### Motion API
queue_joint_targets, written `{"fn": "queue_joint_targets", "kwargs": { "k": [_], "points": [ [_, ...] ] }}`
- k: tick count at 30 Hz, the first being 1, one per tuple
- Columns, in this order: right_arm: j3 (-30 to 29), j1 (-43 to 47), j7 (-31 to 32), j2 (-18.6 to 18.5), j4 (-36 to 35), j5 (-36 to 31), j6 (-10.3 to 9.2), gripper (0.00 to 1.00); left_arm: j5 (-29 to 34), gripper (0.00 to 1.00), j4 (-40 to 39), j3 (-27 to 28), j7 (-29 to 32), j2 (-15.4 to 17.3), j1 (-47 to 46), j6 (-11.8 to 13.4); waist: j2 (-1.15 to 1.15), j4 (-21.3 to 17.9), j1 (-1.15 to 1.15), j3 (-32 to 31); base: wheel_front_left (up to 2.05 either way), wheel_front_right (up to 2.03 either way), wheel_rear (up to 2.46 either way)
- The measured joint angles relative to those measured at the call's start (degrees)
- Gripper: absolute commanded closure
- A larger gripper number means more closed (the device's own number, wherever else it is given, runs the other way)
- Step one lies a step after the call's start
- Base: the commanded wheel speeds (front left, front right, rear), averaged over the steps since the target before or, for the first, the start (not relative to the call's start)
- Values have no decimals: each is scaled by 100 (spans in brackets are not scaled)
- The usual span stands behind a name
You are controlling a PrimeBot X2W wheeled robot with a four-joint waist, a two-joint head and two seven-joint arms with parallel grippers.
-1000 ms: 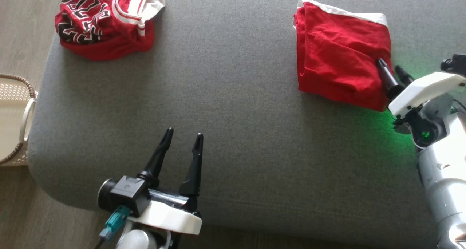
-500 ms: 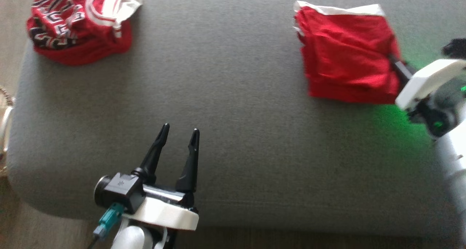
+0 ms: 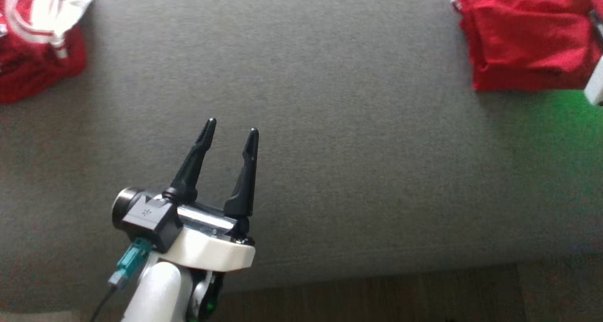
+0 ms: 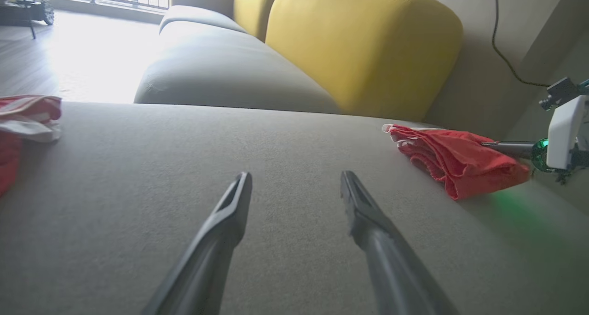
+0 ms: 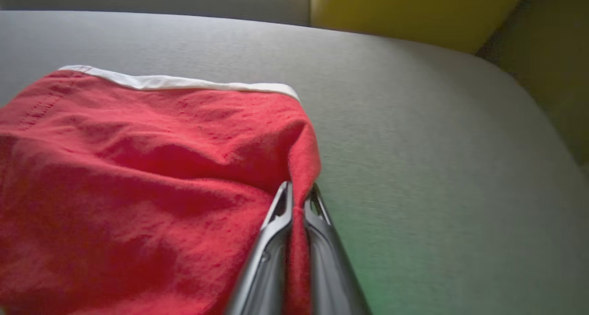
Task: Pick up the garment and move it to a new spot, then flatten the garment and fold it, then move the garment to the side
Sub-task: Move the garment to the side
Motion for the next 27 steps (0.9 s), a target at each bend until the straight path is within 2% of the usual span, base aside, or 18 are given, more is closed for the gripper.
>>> {"fn": "queue_joint_targets", "kwargs": {
  "k": [5, 12, 21, 24, 25, 26, 27],
  "points": [
    [-352, 0, -176, -27, -208, -438, 0, 100, 103, 0, -99, 151, -1, -1, -77, -98, 0, -268, 0, 196, 0, 0, 0],
    [-617, 13, -314, -40, -901, -998, 0, 100, 348, 0, -141, 334, -1, 2, -76, -253, 0, -607, 0, 410, 0, 0, 0],
    [-491, 153, -538, -215, -1764, -1450, 0, 100, 486, 0, -194, 483, -1, 70, -91, -393, 0, -943, 0, 622, 0, 0, 0],
    [-481, 210, -580, -218, -1842, -1507, 0, 100, 486, 0, -196, 491, -1, 76, -102, -397, 0, -993, 0, 690, 0, 0, 0],
    [-522, 216, -587, -214, -1862, -1546, 1, 66, 486, 0, -196, 489, -1, 79, -109, -402, 0, -1003, 0, 706, 0, 0, 0],
    [-599, 228, -586, -200, -1891, -1612, 1, 51, 486, 0, -194, 490, 0, 81, -119, -405, 0, -1010, 0, 718, 0, 0, 0],
    [-681, 243, -584, -187, -1913, -1699, 1, 0, 486, 0, -189, 489, -1, 83, -134, -426, 0, -1008, 0, 721, 0, 0, 0]
  ]
}}
